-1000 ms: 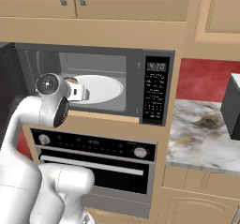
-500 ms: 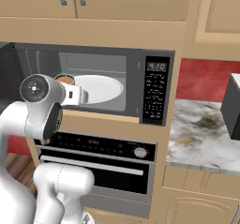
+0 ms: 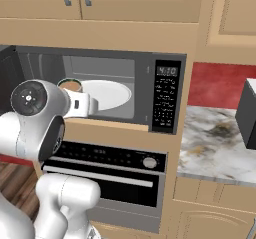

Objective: Pick the cup of tea, navigate to the dining table, and place it on the saucer.

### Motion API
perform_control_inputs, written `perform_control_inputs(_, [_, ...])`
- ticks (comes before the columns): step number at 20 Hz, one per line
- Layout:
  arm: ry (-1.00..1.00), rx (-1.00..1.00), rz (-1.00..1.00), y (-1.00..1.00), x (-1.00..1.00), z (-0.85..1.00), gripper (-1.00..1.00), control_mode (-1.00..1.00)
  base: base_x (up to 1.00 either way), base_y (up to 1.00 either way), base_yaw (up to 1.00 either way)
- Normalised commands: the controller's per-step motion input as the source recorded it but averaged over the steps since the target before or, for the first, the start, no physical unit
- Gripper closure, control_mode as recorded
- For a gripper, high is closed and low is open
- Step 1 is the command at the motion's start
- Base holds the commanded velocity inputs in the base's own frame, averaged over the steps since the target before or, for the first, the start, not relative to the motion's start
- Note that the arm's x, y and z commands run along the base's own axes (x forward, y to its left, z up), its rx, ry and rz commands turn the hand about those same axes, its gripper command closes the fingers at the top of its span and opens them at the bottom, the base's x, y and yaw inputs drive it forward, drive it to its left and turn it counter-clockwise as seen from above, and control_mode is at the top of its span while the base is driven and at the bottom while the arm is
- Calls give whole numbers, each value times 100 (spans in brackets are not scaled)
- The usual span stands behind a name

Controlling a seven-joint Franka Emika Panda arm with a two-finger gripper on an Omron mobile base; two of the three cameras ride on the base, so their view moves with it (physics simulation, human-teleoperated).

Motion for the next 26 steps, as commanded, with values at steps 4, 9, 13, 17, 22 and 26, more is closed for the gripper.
perform_control_inputs(4, [6, -13, -1, -17, -19, 0, 100, -100, 0, 0, 0])
perform_control_inputs(9, [5, -11, -2, -5, 0, 0, 100, -100, 0, 0, 0])
perform_control_inputs(13, [0, 0, 0, 0, 0, 0, 100, -100, 0, 0, 0])
perform_control_inputs(17, [0, 0, 0, 0, 0, 0, 100, -100, 0, 0, 0])
perform_control_inputs(22, [0, 0, 0, 0, 0, 0, 100, 100, -12, 0, 0])
perform_control_inputs(26, [0, 0, 0, 0, 0, 0, 100, 100, -88, -1, -10])
